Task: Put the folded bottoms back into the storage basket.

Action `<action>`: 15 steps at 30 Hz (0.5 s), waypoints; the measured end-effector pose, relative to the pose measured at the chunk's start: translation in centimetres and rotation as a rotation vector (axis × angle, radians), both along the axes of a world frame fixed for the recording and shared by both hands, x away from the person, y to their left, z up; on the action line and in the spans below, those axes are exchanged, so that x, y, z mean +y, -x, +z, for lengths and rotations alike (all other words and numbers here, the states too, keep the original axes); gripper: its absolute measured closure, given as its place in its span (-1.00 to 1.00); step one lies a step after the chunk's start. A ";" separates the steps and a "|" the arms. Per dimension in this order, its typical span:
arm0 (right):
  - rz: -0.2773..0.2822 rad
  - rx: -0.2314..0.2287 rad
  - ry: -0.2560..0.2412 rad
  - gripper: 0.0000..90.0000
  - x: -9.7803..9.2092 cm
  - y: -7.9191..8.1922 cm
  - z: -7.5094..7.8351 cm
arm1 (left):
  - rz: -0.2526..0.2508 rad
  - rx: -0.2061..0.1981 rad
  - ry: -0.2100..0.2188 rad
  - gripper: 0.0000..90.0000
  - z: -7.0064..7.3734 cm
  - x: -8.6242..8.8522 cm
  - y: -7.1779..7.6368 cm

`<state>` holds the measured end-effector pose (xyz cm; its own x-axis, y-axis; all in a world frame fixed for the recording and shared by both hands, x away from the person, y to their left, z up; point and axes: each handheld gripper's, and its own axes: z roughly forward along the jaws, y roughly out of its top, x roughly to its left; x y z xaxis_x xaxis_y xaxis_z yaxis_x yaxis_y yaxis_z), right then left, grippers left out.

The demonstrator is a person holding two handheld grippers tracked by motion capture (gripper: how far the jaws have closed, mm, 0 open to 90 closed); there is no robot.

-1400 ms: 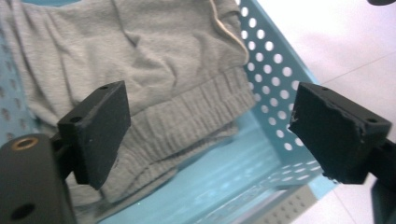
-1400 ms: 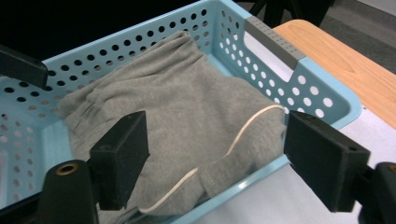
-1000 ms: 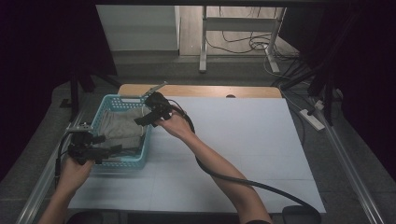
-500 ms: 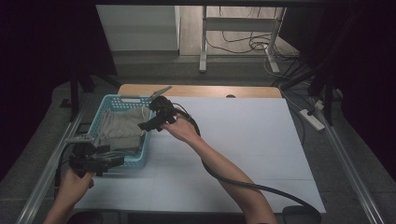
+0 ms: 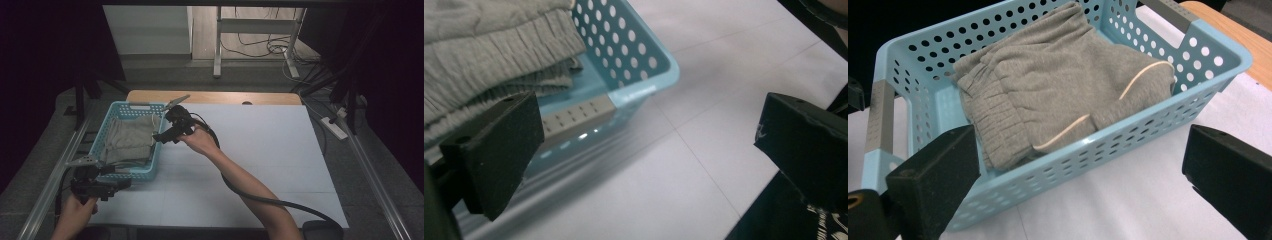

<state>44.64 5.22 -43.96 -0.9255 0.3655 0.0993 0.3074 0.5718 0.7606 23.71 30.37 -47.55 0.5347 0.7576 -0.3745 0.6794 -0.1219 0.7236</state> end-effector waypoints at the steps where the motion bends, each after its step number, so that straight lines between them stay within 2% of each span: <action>1: 0.000 0.000 0.001 -0.95 -0.1 0.0 0.0 | 0.002 0.001 0.002 -0.99 0.0 0.0 0.2; 10: 0.005 0.008 0.006 -0.95 -1.0 0.6 -0.3 | -0.003 -0.015 -0.005 -0.99 -0.2 -0.2 1.2; 13: 0.002 0.014 -0.003 -0.95 -1.2 0.8 -0.4 | -0.022 0.003 0.003 -0.99 -0.7 -0.2 1.2; 15: 0.003 0.027 -0.010 -0.95 -1.5 0.9 -0.5 | -0.048 0.031 0.007 -0.99 -1.1 -0.3 1.1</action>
<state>43.73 3.70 -44.44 -0.9237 0.3611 0.1277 0.3257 0.5650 0.7581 22.65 30.05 -48.69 0.5582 0.7286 -0.3968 0.6953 -0.1499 0.7030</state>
